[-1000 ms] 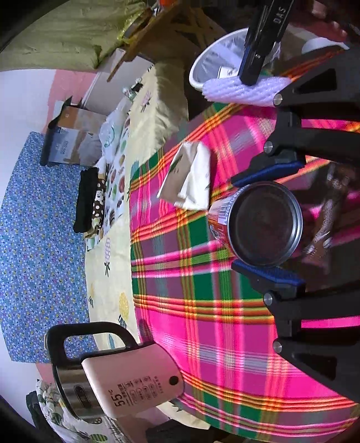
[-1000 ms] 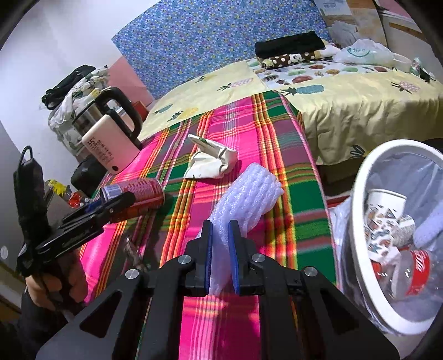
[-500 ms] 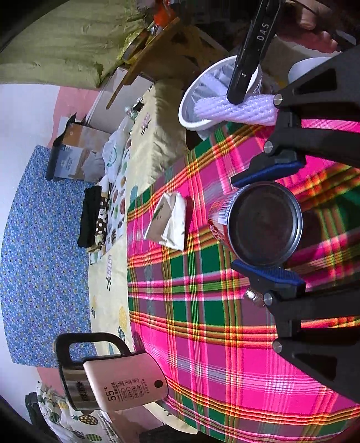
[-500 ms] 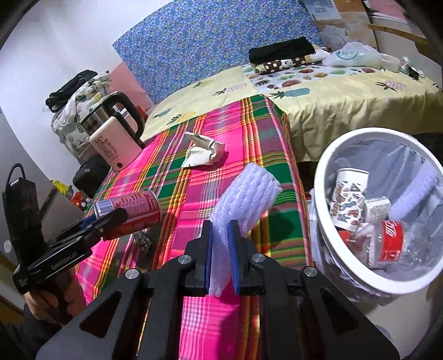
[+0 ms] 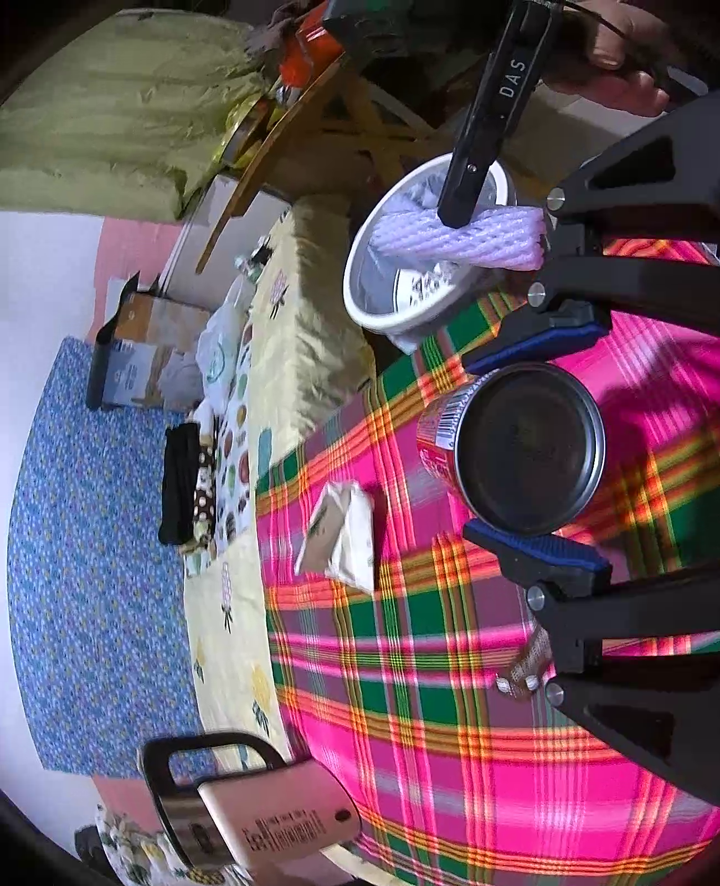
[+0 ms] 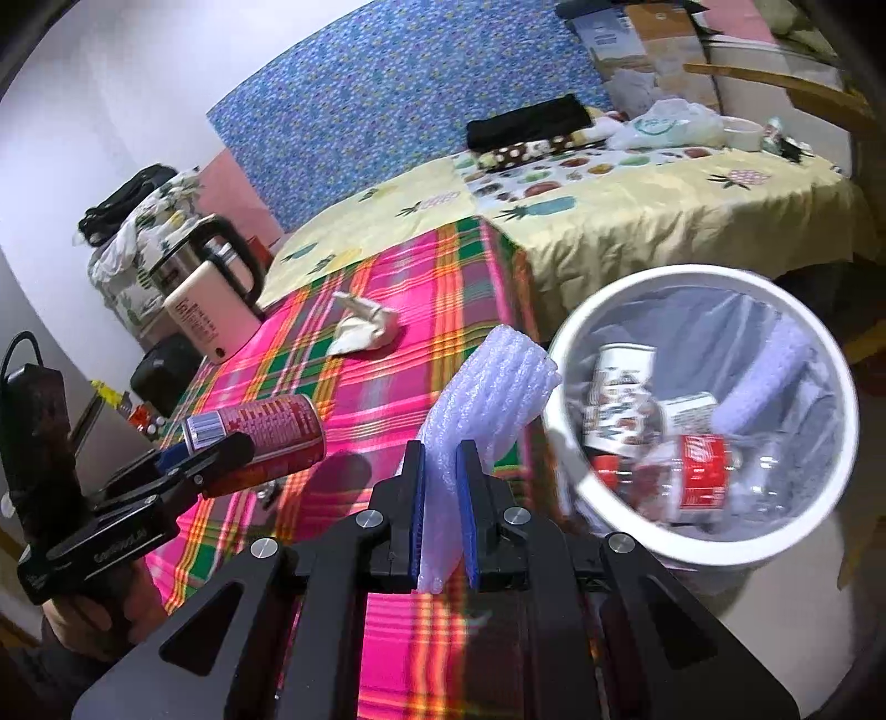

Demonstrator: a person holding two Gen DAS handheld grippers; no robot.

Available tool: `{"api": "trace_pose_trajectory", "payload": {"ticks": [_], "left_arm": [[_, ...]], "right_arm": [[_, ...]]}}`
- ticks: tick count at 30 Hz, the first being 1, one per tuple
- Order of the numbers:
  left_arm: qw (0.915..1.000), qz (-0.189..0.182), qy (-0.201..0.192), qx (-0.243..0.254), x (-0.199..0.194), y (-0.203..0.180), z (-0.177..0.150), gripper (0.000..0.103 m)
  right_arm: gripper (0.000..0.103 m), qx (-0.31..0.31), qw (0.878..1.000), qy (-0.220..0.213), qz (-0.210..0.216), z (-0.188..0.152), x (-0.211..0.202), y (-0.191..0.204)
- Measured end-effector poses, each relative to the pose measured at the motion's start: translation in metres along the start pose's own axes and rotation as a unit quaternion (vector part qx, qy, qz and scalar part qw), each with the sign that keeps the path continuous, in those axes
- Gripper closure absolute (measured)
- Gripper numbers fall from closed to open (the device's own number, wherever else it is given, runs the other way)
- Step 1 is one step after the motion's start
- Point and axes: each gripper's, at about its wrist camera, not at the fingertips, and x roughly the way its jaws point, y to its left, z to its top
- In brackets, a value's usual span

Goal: Collect trash
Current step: 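Carry the can and foam sleeve over the white bin and open both tools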

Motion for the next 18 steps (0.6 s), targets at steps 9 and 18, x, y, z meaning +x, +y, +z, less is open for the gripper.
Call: {"api": "trace_pose_trajectory", "payload": {"ticks": [9,18], "left_arm": [[0.9981,-0.043,0.003,0.045,0.023,-0.052,0.013,0.048],[0.994,-0.075,0.012,0.079,0.044,-0.093,0.022,0.048]], "right_arm": [[0.092,0.038,0.998,-0.024,-0.044,-0.004,-0.024,-0.037],[0.092,0.071,0.994,-0.039,-0.075,-0.007,-0.037,-0.067]]}}
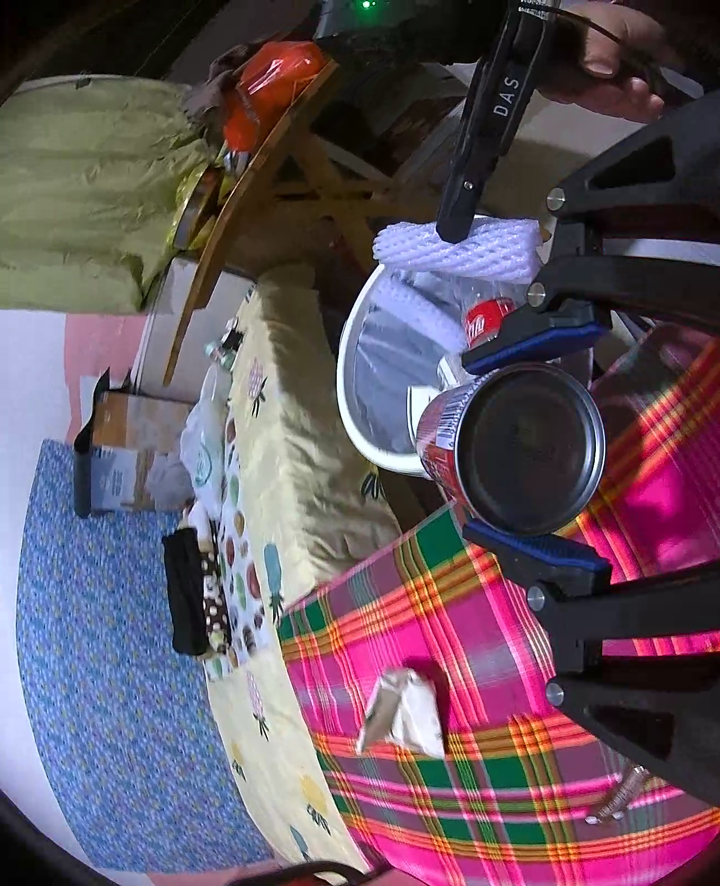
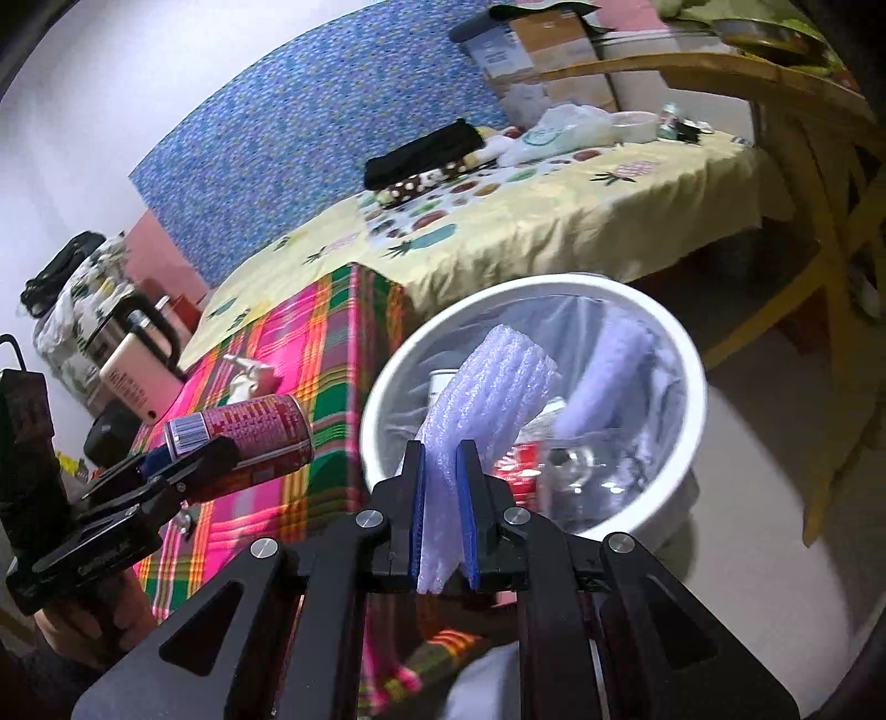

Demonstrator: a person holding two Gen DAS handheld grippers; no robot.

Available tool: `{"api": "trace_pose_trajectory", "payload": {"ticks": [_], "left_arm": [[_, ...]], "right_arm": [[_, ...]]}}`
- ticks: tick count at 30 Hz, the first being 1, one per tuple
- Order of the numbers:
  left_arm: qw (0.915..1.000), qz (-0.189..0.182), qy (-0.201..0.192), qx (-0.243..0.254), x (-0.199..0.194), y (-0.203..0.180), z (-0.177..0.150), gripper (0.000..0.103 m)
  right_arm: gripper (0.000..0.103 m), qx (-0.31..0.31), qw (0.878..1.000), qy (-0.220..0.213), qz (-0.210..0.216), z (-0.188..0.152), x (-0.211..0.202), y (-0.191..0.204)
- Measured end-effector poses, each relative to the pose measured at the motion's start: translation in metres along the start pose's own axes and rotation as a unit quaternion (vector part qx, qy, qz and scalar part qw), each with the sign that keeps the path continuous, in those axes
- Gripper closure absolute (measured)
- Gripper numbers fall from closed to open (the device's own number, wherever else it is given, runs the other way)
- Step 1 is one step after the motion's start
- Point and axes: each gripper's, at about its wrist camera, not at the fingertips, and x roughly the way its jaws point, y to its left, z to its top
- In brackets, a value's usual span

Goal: Collect trash
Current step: 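Carry the can and foam sleeve over the white bin and open both tools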

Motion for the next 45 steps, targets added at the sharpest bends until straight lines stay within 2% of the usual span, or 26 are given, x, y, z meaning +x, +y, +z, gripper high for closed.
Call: {"api": "trace_pose_trajectory", "payload": {"ticks": [13,23,29,32,34,45], "left_arm": [[0.9992,-0.023,0.019,0.025,0.037,-0.027,0.009,0.048],[0.9989,-0.031,0.023,0.026,0.064,-0.03,0.018,0.047],[0.9993,-0.033,0.011,0.016,0.064,-0.025,0.021,0.043],[0.9995,-0.029,0.012,0.009,0.063,-0.021,0.022,0.043],[0.9995,-0.029,0.011,0.004,0.06,-0.018,0.022,0.043],[0.9998,-0.01,0.009,-0.014,0.029,-0.002,0.008,0.043]], "right_arm": [[0.091,0.016,1.0,0.005,-0.021,0.007,0.008,-0.025],[0.09,0.013,0.999,0.013,-0.031,0.021,0.023,-0.037],[0.08,0.006,0.999,0.001,-0.032,0.022,0.022,-0.039],[0.063,0.002,1.0,-0.006,-0.027,0.022,0.02,-0.039],[0.047,0.0,1.0,-0.009,-0.024,0.021,0.018,-0.038],[0.047,-0.011,1.0,-0.008,-0.021,0.017,0.004,-0.024]]}}
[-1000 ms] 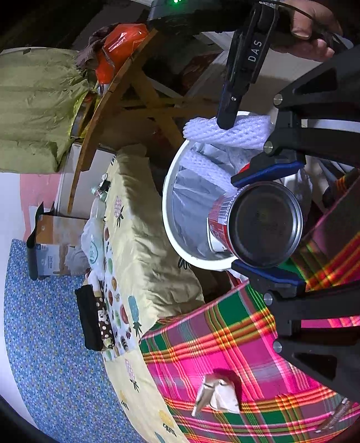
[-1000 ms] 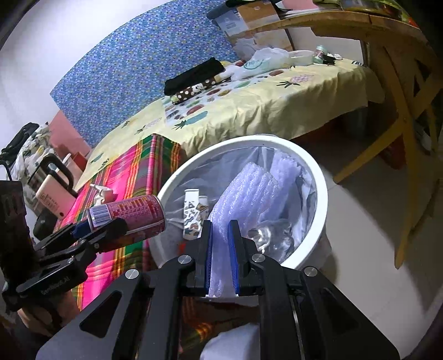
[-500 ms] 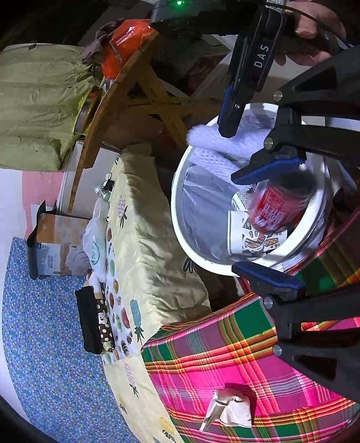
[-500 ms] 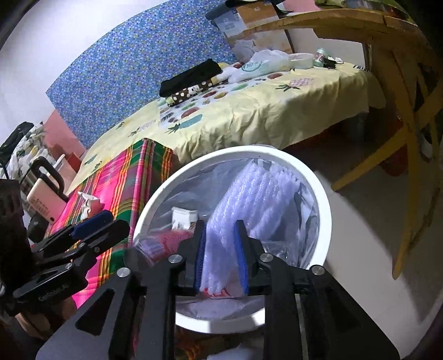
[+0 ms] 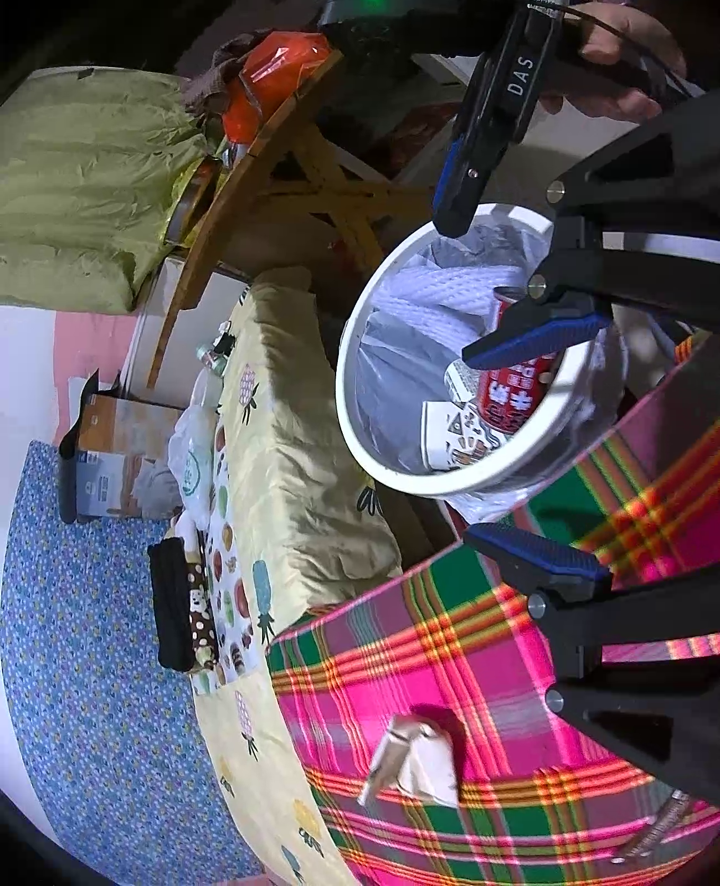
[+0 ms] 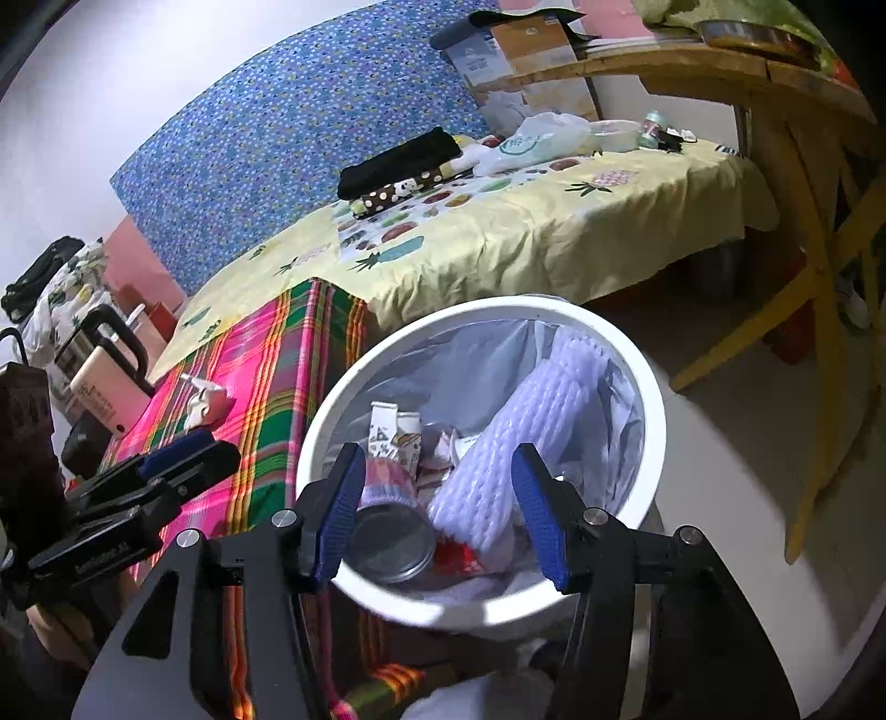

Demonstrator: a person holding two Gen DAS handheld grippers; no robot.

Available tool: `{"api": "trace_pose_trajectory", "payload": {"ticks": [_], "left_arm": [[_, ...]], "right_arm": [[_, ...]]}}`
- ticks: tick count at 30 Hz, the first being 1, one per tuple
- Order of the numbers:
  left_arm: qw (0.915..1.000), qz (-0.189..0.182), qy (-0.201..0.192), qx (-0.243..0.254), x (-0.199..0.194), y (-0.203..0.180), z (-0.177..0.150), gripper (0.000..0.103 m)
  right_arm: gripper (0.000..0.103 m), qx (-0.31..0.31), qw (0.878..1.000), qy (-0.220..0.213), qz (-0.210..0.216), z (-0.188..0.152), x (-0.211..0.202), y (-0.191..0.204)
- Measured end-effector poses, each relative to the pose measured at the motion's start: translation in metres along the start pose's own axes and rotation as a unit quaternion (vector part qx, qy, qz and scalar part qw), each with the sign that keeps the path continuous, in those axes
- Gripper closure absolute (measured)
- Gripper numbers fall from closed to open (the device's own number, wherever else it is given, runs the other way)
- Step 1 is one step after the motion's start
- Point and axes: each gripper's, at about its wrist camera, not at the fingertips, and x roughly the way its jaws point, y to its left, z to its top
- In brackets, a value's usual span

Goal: Collect trash
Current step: 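Carry the can and foam sleeve over the white bin and open both tools, then move both open tools back over the table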

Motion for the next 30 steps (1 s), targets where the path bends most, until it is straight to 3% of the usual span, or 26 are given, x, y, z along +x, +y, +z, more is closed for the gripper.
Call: {"api": "trace_pose_trajectory", "payload": {"ticks": [19,30], "left_arm": [[0.9969,0.065,-0.02,-0.04,-0.062,0.037,-0.041,0.043],[0.9909,0.112,-0.031,-0.068,-0.087,0.058,-0.064,0.044]], "right_arm": [[0.047,-0.091,0.995,-0.005,0.049,-0.016,-0.008,0.063],[0.047,-0.121,0.99,0.017,0.072,-0.03,-0.005,0.088]]}}
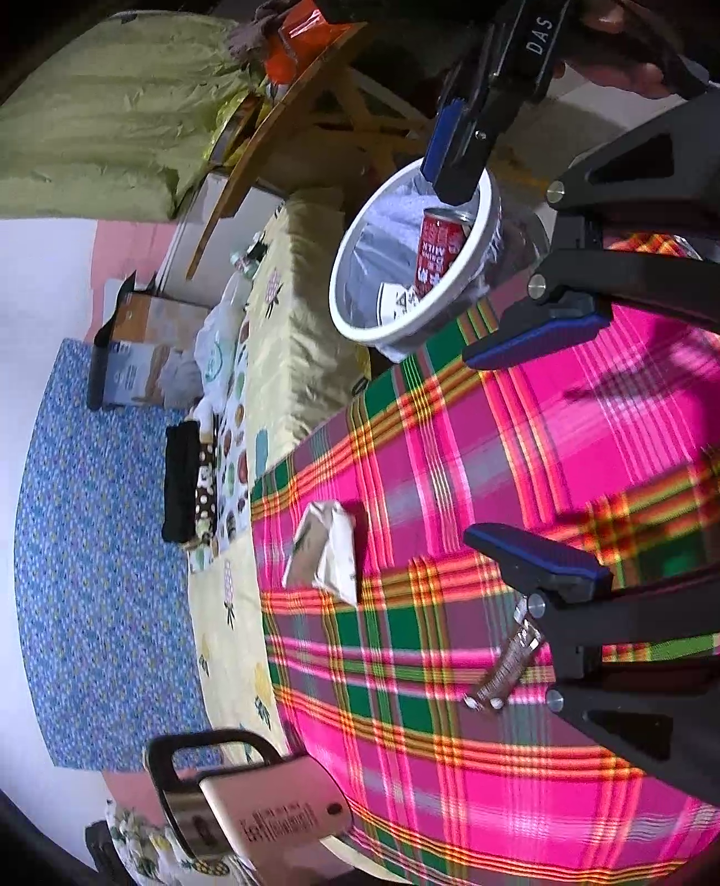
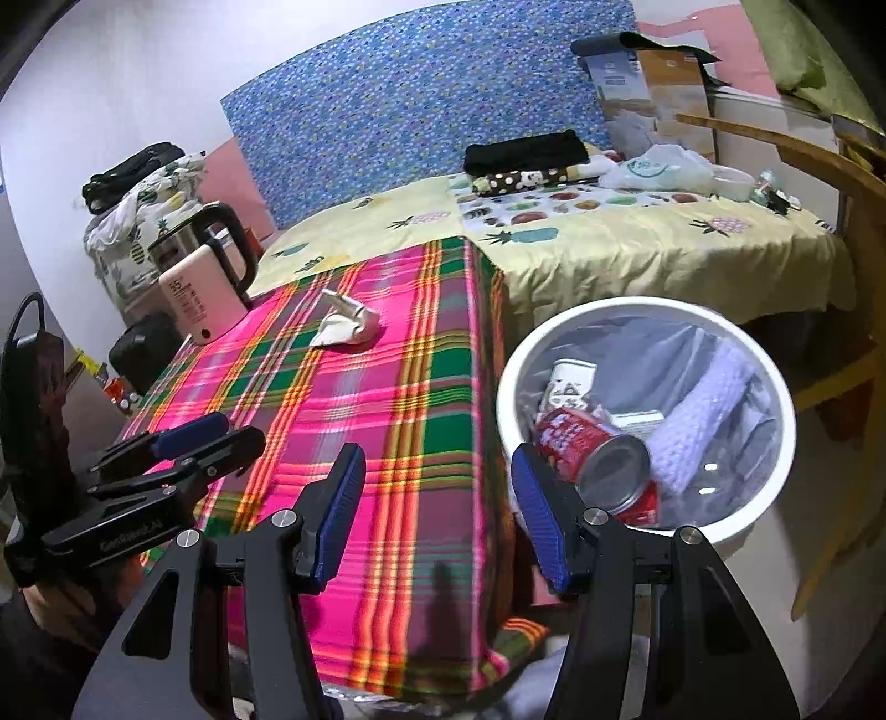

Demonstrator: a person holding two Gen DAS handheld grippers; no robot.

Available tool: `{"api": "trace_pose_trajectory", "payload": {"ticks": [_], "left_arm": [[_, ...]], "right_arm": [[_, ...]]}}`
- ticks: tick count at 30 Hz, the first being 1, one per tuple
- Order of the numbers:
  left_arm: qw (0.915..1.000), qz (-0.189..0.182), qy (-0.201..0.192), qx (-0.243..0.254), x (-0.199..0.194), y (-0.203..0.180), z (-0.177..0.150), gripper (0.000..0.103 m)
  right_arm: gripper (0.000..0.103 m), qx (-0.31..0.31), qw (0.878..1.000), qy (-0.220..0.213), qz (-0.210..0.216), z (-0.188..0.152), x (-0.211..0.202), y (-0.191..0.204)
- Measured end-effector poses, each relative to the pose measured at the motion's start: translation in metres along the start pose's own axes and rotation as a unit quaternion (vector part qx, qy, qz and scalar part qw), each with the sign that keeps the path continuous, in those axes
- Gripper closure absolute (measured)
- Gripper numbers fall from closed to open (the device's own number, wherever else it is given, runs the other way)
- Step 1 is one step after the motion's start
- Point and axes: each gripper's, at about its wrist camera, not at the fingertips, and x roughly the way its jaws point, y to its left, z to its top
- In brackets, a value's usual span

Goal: Collect trash
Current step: 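Move both open tools back over the table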

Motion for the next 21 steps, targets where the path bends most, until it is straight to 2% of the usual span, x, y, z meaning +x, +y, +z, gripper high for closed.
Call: {"api": "trace_pose_trajectory", "payload": {"ticks": [21], "left_arm": [[0.9966,0.068,0.009,-0.046,0.001,0.048,-0.013,0.043]], "right_arm": [[0.047,-0.051,0.998,0.036,0.021,-0.001,0.021,0.039]]}}
